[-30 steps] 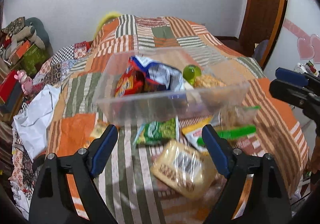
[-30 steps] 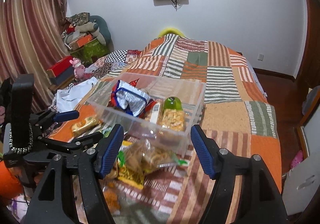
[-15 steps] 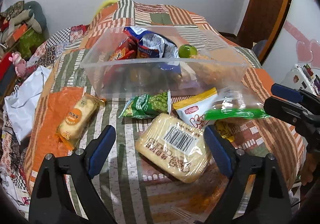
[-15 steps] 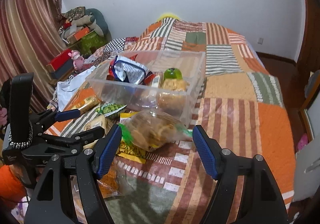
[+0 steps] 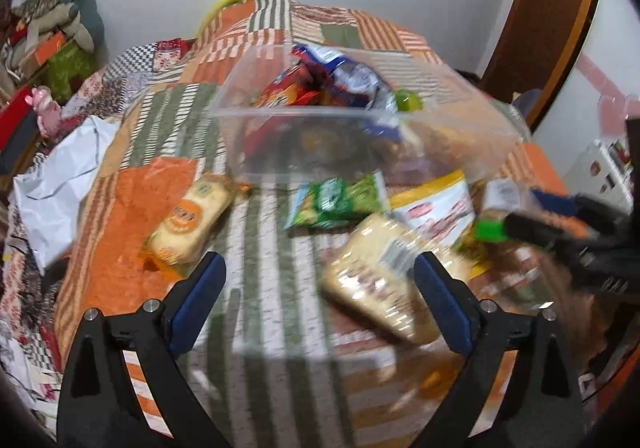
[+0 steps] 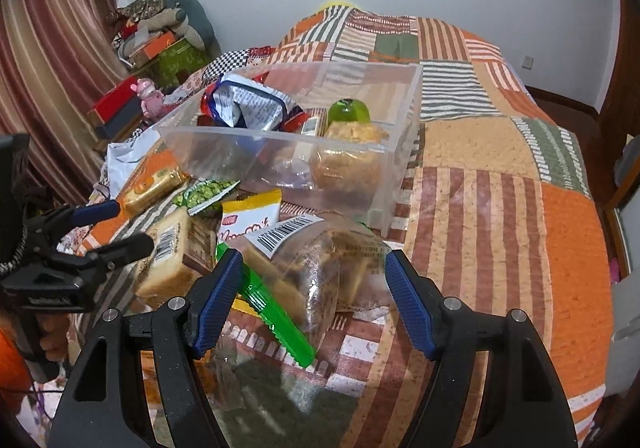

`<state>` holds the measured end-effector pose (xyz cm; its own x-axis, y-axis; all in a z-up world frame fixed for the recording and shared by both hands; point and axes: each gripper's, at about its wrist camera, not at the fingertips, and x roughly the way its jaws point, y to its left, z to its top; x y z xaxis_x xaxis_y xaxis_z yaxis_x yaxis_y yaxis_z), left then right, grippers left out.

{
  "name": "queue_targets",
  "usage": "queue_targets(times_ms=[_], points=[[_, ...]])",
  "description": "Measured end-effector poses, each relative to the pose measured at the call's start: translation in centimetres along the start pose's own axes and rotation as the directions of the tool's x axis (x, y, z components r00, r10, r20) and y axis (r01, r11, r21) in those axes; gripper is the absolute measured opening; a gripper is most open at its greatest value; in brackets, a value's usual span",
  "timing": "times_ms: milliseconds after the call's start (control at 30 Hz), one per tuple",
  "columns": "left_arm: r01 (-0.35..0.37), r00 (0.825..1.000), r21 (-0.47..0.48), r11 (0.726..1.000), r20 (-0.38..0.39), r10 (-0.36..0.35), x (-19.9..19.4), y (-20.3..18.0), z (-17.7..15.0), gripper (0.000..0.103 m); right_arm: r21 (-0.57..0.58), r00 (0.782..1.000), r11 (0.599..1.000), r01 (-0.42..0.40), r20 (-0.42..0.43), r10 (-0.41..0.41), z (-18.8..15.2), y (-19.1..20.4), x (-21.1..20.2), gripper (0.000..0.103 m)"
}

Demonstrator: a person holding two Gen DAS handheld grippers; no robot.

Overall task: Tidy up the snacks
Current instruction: 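Grasp the cream biscuit pack with the left gripper while the right grasps the green-strip clear bag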

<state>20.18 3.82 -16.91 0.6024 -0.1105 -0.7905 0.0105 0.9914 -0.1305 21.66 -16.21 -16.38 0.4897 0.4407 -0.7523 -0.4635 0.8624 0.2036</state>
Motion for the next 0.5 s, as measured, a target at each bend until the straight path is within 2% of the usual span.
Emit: queue_targets(times_ms=[133, 300, 433, 500], points=[[0.039, 0.999, 0.021, 0.999, 0.016, -0.040, 0.2, -2.3, 0.8, 0.096, 0.008, 1.000, 1.000, -0.011, -0.001, 0.011, -0.1, -0.2, -0.1, 0.070], [-0.055, 0.998, 0.151, 0.987, -0.009, 0.057, 2.1, -4.8, -0.2, 0.096, 0.023, 1.000, 1.000, -0.019, -0.010, 0.019, -0.5, -1.0, -0.5, 0.072], [-0.075, 0.997, 0.163, 0.984, -0.007, 0.077, 1.7, -3.9, -1.4, 0.096, 0.037, 1.000, 0.999, -0.021, -0.015, 0.021, -1.1, -1.9, -1.1, 0.072], [-0.064, 0.997, 0.131, 0.989, -0.023, 0.067, 1.4, -2.7, -1.8, 0.096, 0.036, 1.000, 0.999, -0.015, -0.014, 0.015, -1.0, -2.0, -1.2, 0.072]])
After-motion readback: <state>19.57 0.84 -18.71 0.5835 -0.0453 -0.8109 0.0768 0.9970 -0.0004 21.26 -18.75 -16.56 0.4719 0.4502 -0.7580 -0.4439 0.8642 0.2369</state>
